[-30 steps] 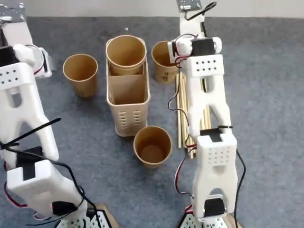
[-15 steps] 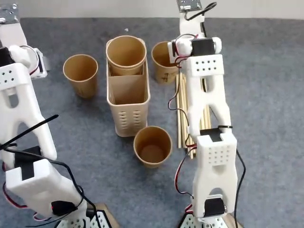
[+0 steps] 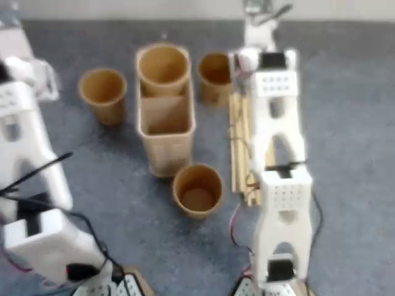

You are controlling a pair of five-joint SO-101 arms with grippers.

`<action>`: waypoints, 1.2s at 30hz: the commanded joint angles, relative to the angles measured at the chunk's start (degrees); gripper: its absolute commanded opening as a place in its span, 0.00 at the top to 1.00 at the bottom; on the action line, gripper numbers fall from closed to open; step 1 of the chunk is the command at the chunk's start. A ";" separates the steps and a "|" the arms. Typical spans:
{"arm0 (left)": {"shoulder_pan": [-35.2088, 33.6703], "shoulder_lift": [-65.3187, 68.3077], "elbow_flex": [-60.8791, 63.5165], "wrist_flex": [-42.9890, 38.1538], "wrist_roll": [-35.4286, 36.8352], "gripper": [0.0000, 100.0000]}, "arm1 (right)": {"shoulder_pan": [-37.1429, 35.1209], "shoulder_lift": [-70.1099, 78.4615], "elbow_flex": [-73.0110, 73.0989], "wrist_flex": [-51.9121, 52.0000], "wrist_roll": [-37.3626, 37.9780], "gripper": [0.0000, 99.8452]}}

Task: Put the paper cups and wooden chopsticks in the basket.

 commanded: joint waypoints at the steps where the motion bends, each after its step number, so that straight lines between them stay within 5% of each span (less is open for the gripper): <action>1: -1.19 -0.40 -0.22 -0.79 -1.85 0.79 | -0.13 0.57 -1.98 -0.66 -0.09 0.75; 15: -1.45 -0.31 -0.22 -0.97 -3.08 0.79 | -1.19 0.04 -14.29 10.77 -0.53 0.75; 36: -1.45 -0.40 5.41 -4.31 -3.16 0.79 | -1.98 13.85 -22.20 9.63 -0.09 0.75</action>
